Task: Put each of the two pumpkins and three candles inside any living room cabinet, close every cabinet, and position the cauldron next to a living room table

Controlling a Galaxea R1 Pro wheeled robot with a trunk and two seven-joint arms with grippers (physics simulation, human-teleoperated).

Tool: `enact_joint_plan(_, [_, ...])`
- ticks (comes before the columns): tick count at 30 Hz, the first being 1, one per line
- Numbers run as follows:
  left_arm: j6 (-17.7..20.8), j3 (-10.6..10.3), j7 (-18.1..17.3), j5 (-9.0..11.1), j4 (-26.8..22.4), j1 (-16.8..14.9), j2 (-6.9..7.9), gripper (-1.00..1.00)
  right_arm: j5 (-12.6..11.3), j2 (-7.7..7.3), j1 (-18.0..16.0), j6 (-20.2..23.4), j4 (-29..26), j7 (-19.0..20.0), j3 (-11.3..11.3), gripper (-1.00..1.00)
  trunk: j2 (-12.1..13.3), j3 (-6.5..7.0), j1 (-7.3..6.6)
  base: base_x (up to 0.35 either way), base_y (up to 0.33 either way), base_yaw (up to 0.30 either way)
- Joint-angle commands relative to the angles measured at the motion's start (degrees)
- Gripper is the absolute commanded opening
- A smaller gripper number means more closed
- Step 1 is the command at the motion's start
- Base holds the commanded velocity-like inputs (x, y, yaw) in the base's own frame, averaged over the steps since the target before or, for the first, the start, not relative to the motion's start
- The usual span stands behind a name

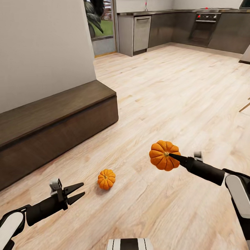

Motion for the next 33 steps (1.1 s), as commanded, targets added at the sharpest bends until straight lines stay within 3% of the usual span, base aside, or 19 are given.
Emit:
enact_joint_plan(1, [0.3, 0.0, -0.2, -0.1, 0.2, 0.0, -0.02, 1.00, -0.3, 0.01, 0.1, 0.8, -0.2, 0.2, -0.5, -1.00, 0.0, -0.04, -0.01, 0.000, 0.000, 0.000])
enact_joint_plan(4, [0.2, 0.1, 0.0, -0.1, 2.5, -0.1, -0.04, 1.00, 0.0, 0.01, 0.2, 0.7, -0.4, 0.1, -1.0, -1.00, 0.0, -0.04, -0.01, 0.103, 0.000, 0.000])
enact_joint_plan(10, [-0.5, 0.1, -0.1, -0.4, 12.4, -0.5, -0.04, 1.00, 0.2, -0.02, 0.3, 0.5, -0.6, 0.2, -1.1, -1.00, 0.0, -0.04, -0.01, 0.288, 0.000, 0.000])
enact_joint_plan(13, [-2.8, 0.1, -0.1, -1.2, 14.6, -0.6, -0.06, 1.00, 0.2, -0.04, 0.3, 0.5, -0.8, 0.2, -1.1, -1.00, 0.0, -0.04, -0.01, 0.326, 0.000, 0.000])
enact_joint_plan(17, [-8.7, 0.0, 0.1, -4.1, 18.3, -0.7, -0.46, 1.00, 0.3, -0.01, 0.3, 0.5, -0.9, 0.3, -1.1, -1.00, 0.0, -0.04, -0.01, 0.328, -0.005, 0.000])
enact_joint_plan(19, [-11.5, 0.0, 0.2, -7.3, 20.6, -0.8, -1.83, 1.00, 0.3, -0.01, 0.3, 0.5, -1.0, 0.3, -1.1, -1.00, 0.0, -0.04, -0.01, 0.208, -0.148, 0.000])
enact_joint_plan(23, [-12.8, 0.0, 0.3, -9.9, 21.9, -0.9, -3.04, 1.00, 0.3, -0.03, 0.3, 0.5, -1.1, 0.2, -1.1, -1.00, 0.0, 0.02, -0.01, 0.061, -0.247, 0.078])
enact_joint_plan(33, [-13.1, 0.0, 0.2, -10.5, 22.1, -0.9, -3.38, 1.00, 0.3, -0.09, 0.3, 0.5, -1.1, 0.2, -1.1, -1.00, 0.0, 0.22, -0.01, 0.006, -0.285, 0.265])
